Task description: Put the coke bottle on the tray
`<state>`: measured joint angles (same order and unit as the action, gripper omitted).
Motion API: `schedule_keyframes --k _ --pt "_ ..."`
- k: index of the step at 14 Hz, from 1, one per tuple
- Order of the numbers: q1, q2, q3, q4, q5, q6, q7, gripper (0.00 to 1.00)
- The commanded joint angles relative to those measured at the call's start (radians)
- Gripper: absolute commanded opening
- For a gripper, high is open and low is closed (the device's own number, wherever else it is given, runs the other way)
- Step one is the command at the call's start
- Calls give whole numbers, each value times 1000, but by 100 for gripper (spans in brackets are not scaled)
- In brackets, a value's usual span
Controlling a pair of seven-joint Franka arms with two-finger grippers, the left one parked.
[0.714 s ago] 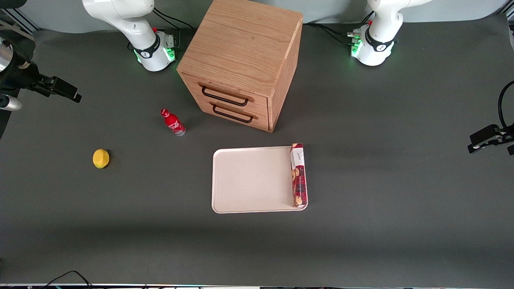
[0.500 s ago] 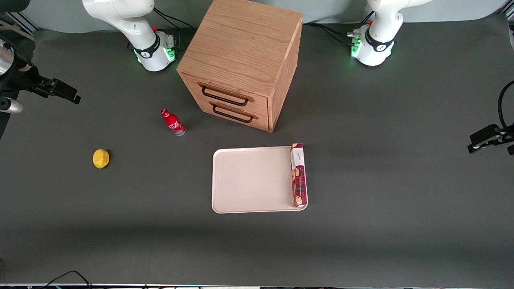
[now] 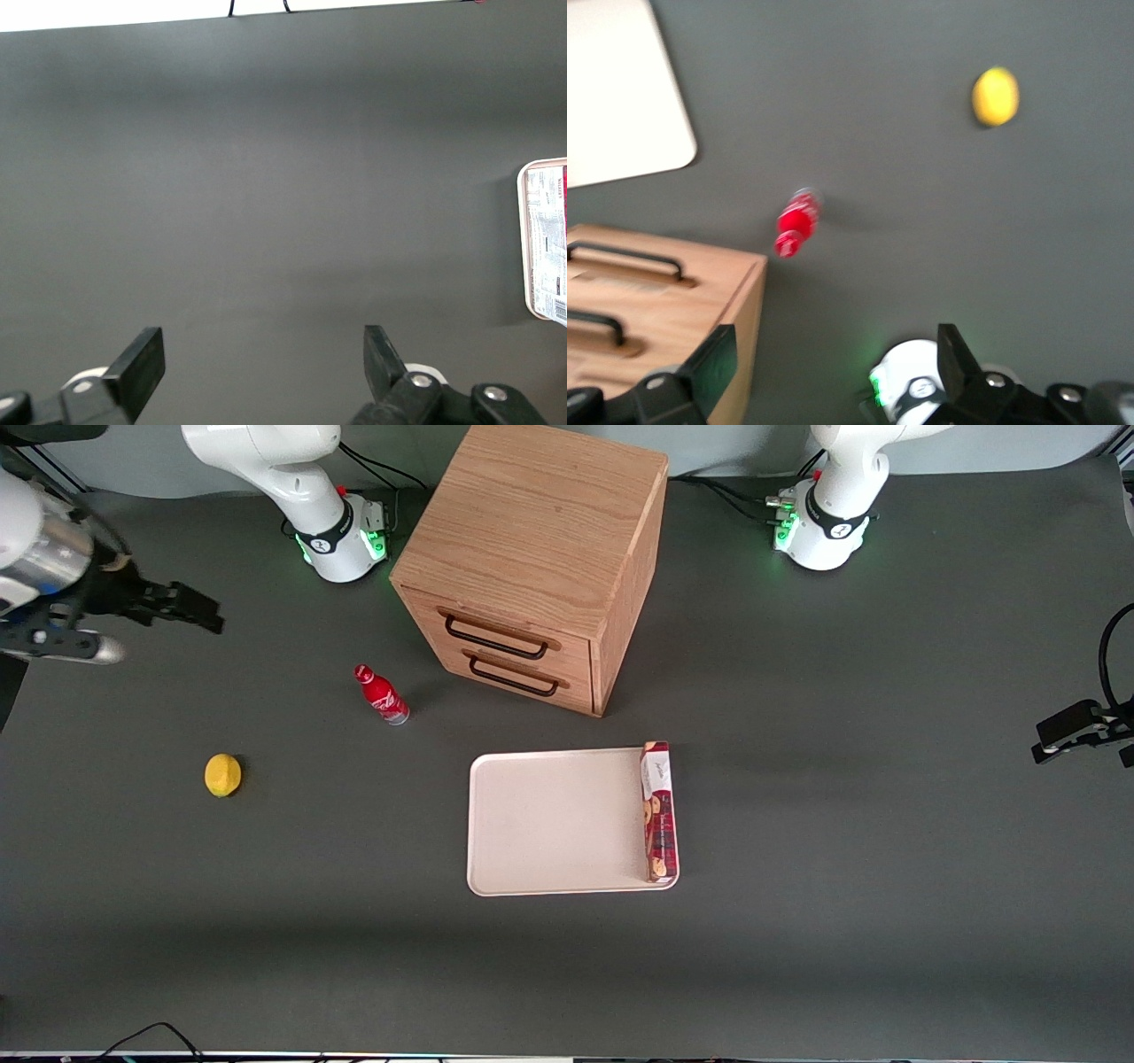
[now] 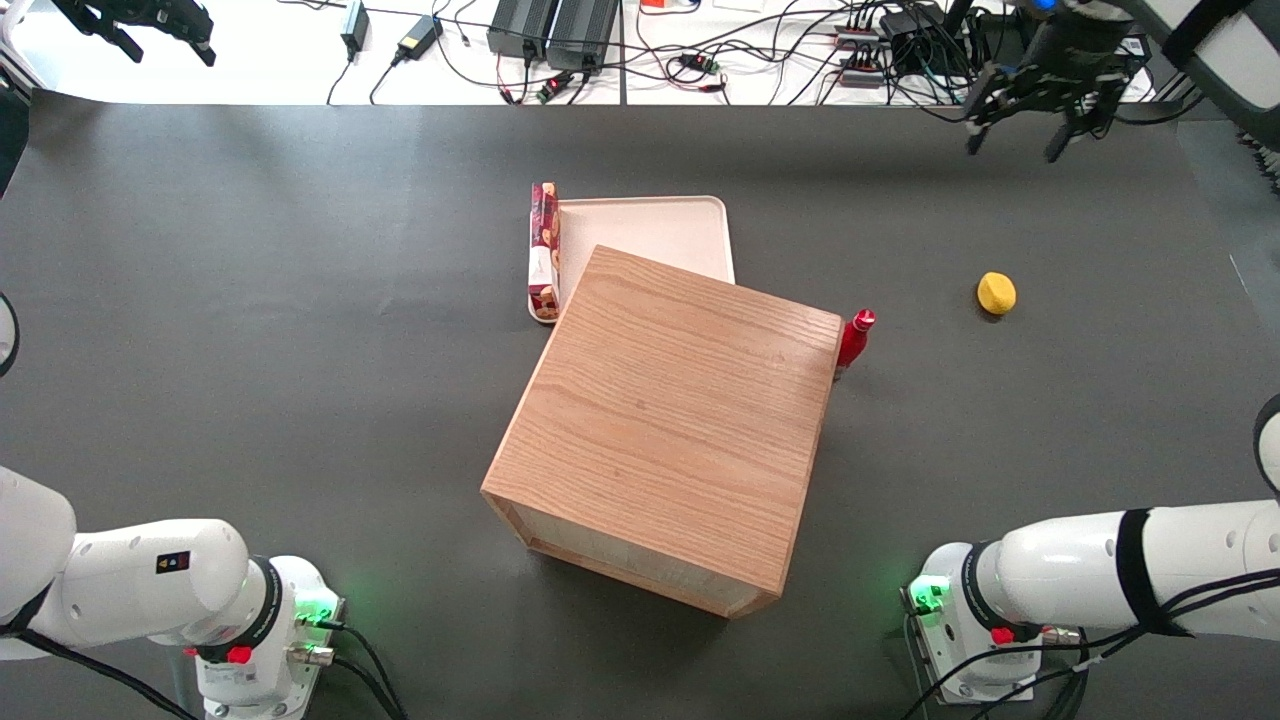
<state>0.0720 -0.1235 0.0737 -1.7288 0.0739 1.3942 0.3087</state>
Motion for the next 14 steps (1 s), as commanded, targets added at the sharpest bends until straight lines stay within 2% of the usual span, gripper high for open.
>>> schedule_keyframes --k 1,3,5,11,13,14 --pt "0 -2 82 -130 46 105 100 100" --pt "3 -8 139 -275 46 254 202 100" --pt "0 -42 196 -453 44 436 220 100" --pt "2 -12 201 -751 -3 848 250 100" --pt "3 4 207 -758 -5 855 279 100" --pt "3 4 208 -758 -5 853 285 95"
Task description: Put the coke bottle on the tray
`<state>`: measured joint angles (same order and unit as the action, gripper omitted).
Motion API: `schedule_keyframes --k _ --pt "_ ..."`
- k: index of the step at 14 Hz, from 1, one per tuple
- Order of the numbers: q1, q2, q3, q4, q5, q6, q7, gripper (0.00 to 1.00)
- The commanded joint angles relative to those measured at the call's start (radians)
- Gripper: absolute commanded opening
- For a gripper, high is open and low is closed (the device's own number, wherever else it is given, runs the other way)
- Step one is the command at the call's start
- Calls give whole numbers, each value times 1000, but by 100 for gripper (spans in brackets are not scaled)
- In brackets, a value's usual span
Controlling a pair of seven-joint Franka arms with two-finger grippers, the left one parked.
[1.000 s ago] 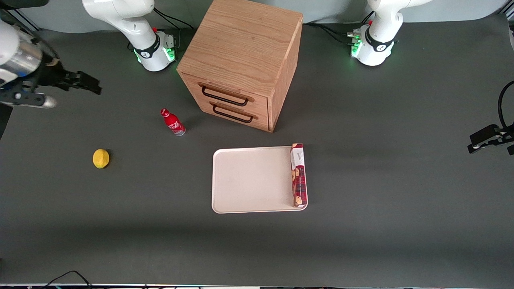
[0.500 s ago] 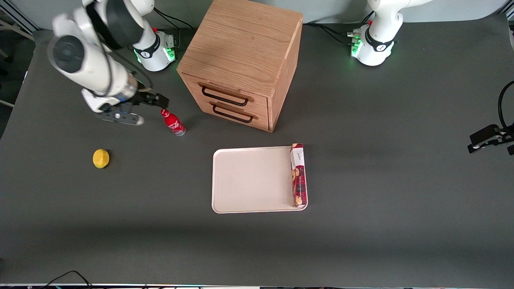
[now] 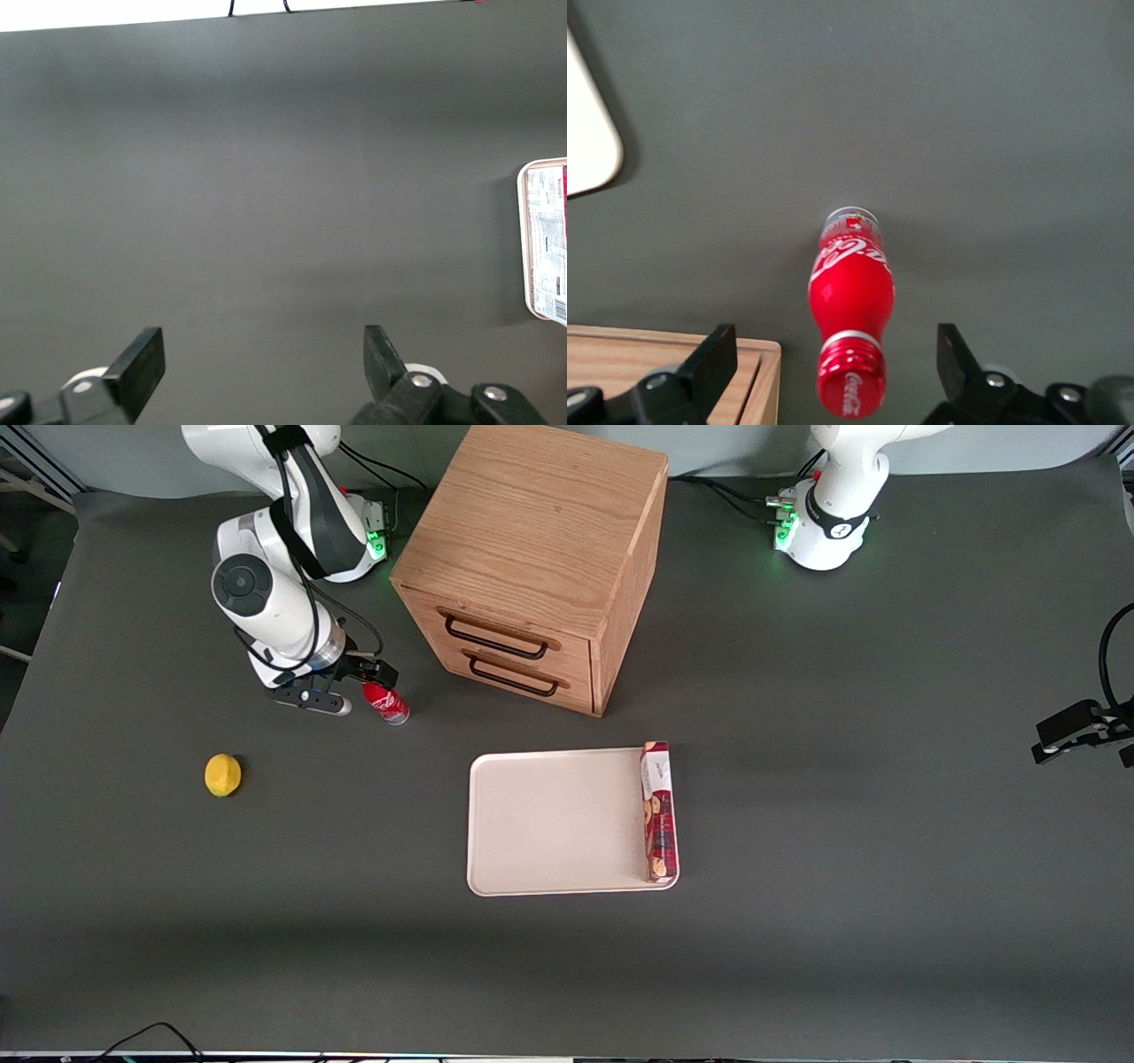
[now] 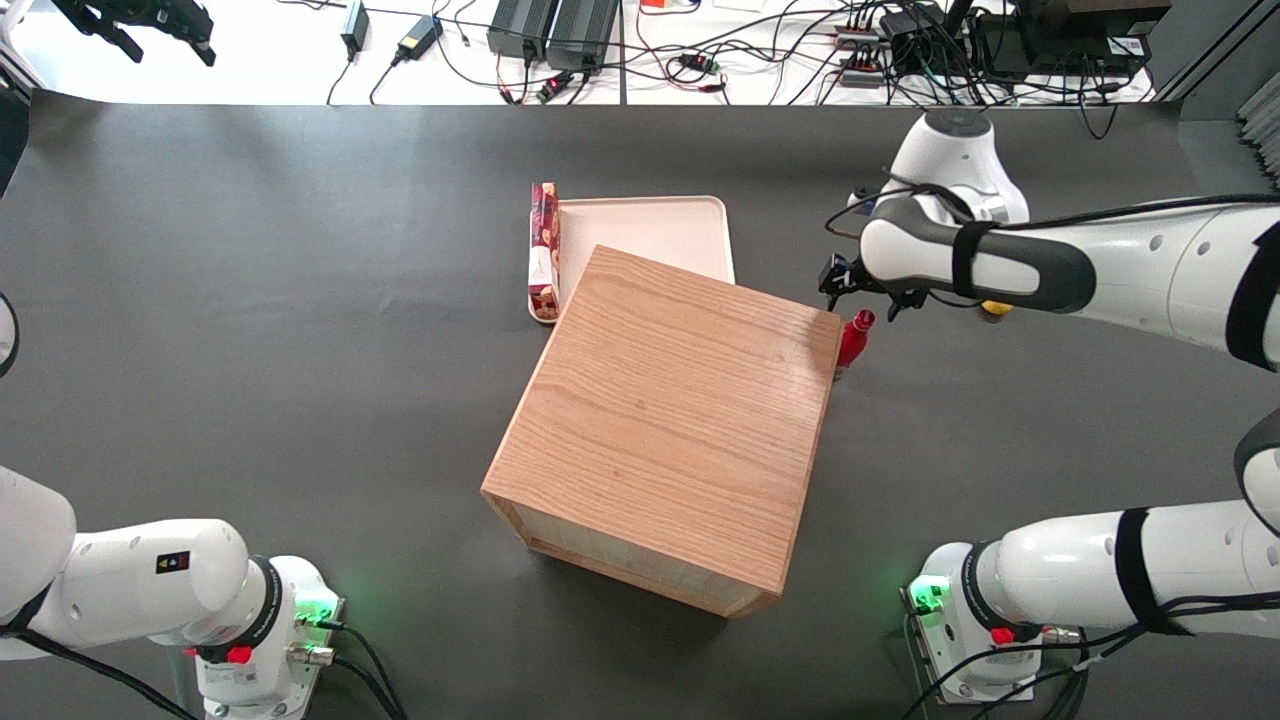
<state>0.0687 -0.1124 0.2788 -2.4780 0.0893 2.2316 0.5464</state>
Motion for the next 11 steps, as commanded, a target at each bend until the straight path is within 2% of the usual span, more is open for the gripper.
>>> schedule_keyframes --k 1,3,4,5,9,11 --pt "5 -7 16 -12 -19 16 47 79" --pt "6 -7 20 -13 -19 13 47 26" --pt "6 -7 20 -15 -20 11 46 5" --pt "6 -7 20 -13 -20 7 41 0" --pt "3 -13 19 4 -46 -45 -5 0" --pt "-6 -16 4 109 -48 -145 -45 0"
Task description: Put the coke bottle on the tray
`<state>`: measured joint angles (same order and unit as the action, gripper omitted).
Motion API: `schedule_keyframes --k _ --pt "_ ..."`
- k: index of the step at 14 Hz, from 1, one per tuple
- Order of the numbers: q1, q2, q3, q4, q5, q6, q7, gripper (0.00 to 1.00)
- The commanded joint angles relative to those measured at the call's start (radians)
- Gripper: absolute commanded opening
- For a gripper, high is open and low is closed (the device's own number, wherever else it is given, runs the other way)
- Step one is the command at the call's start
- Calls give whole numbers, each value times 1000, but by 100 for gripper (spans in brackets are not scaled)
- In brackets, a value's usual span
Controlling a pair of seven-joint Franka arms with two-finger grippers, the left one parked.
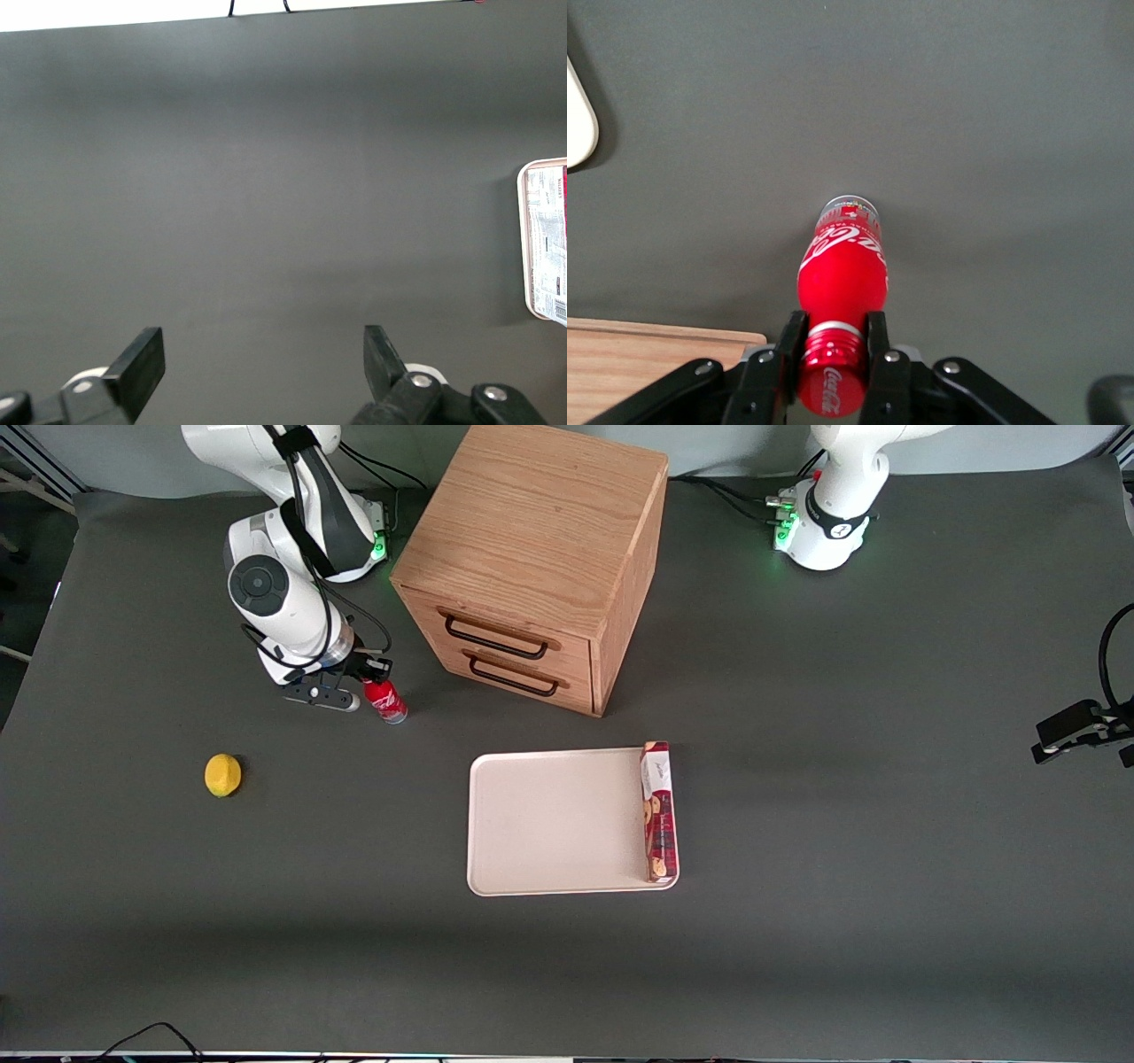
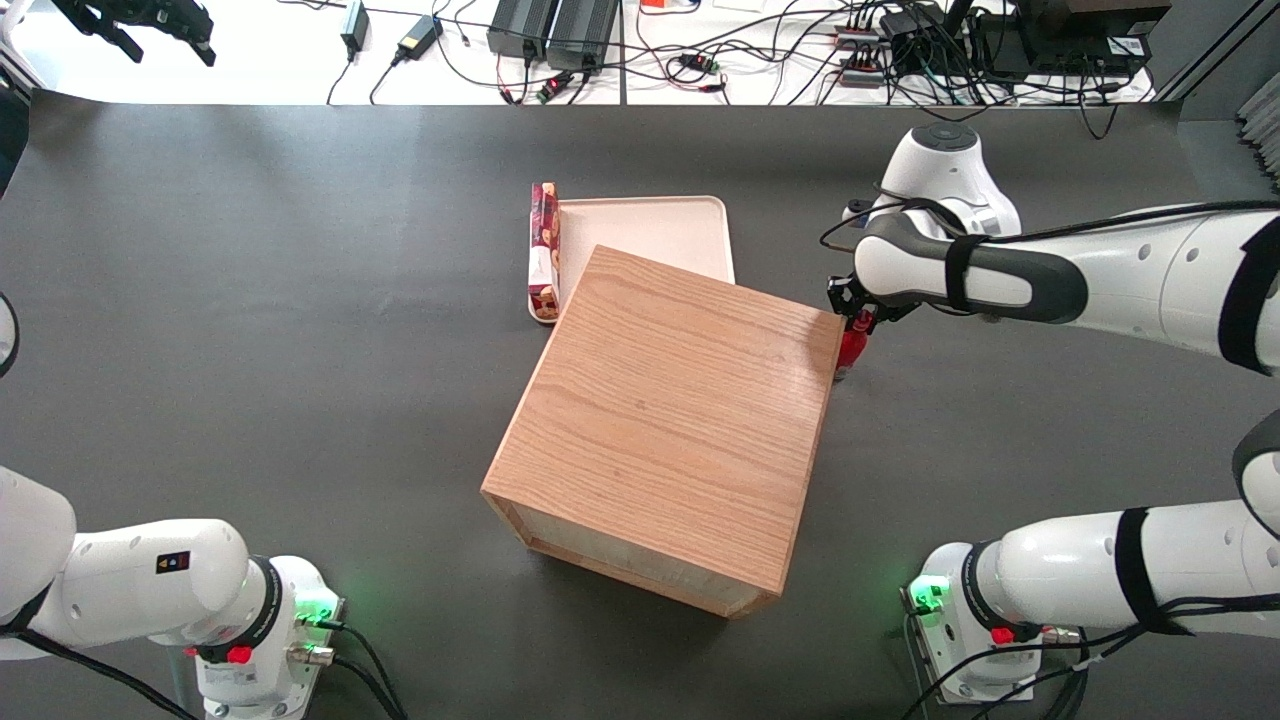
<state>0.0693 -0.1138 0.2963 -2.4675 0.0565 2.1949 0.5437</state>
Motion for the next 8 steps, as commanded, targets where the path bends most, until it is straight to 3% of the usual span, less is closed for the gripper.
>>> schedule_keyframes --k 1,5,8 --pt "-11 -7 -26 189 -15 -210 -79 0" --pt "-11 49 -132 543 -17 -524 -211 0" --pt "1 179 -137 876 3 -706 -217 0"
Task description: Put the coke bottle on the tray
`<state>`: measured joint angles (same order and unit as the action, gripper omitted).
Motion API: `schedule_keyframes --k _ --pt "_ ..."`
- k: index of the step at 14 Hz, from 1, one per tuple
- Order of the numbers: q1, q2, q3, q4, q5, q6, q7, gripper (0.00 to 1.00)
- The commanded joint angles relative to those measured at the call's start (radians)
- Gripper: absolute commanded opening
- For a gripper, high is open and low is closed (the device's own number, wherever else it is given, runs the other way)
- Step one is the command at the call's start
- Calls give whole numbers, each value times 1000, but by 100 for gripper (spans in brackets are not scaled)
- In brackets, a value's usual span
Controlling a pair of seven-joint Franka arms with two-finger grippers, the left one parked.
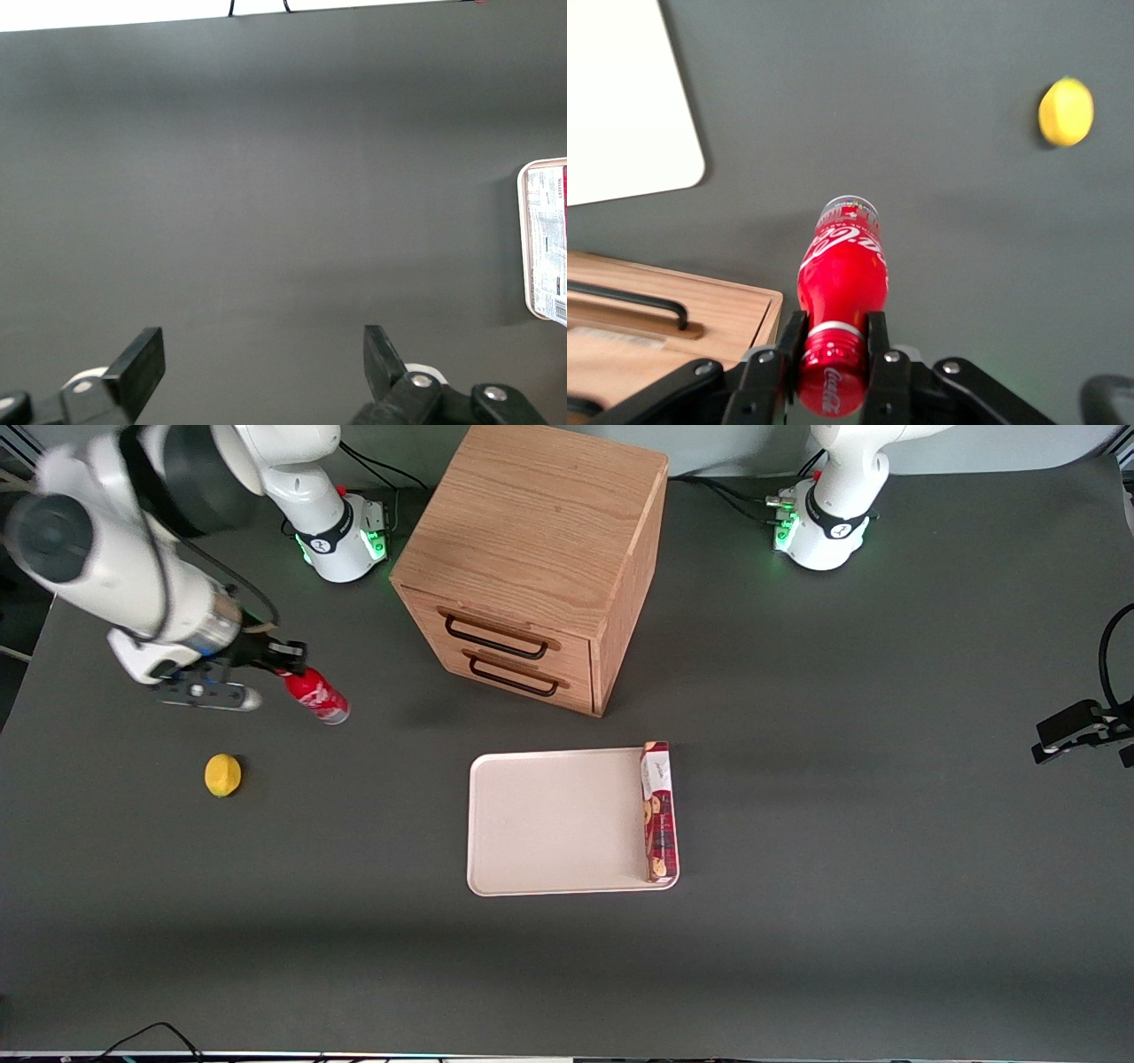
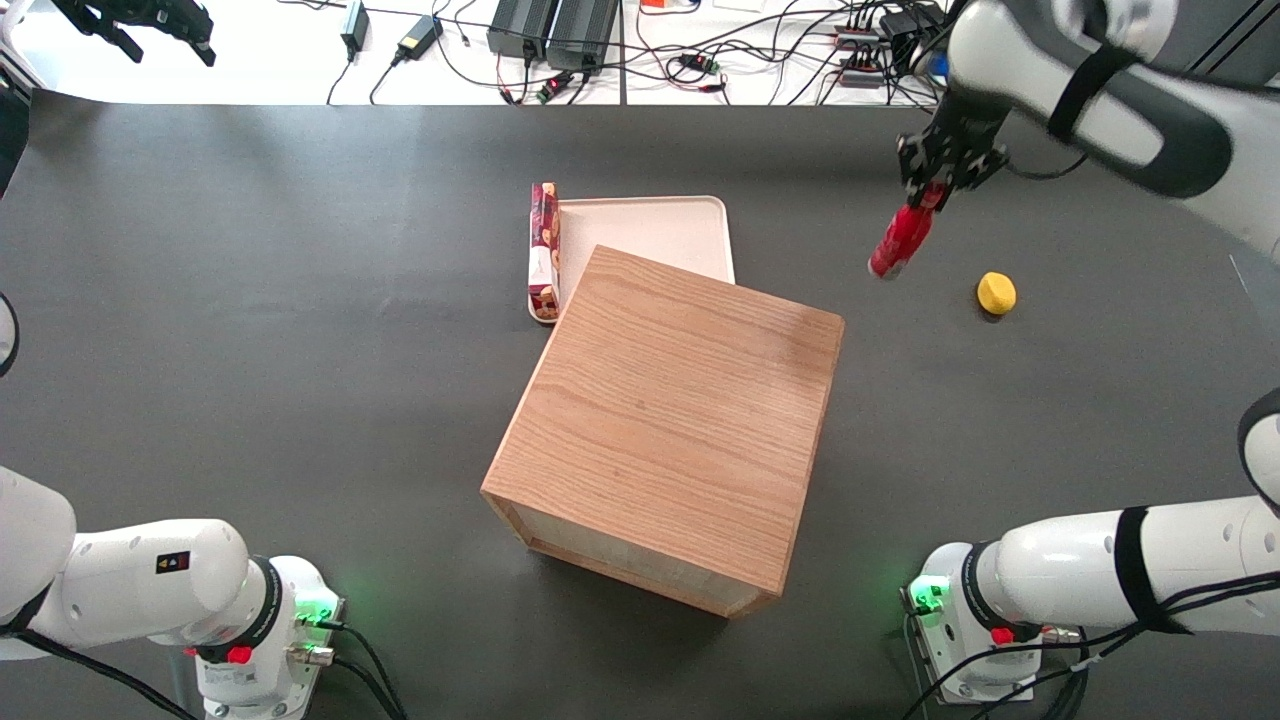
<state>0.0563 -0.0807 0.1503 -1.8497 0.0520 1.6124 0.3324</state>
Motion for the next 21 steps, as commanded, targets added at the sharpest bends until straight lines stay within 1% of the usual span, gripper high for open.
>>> schedule_keyframes --k 1,2,3,4,6,7,8,9,11,13,15,16,19,20,21 --pt "16 217 17 380 35 -167 2 0" --pt "23 296 18 503 48 -193 5 0" --pt "46 370 23 600 46 -213 35 0" --pt "69 442 37 681 46 -218 115 0" --pt "112 608 101 840 42 -192 325 0" --pt "132 665 127 872 39 -149 406 0" --pt "152 697 133 871 37 -81 459 0" --pt "178 731 132 868 22 -50 477 0" --pt "221 804 143 859 -96 -20 561 0" --pt "221 828 169 790 -158 102 597 0" --pt "220 829 169 709 -172 243 608 0" --pt "221 835 169 689 -175 285 640 0" --pt "221 868 169 676 -207 313 652 0" --pt "220 871 169 676 -208 317 655 45" --pt "217 871 169 678 -205 317 651 99"
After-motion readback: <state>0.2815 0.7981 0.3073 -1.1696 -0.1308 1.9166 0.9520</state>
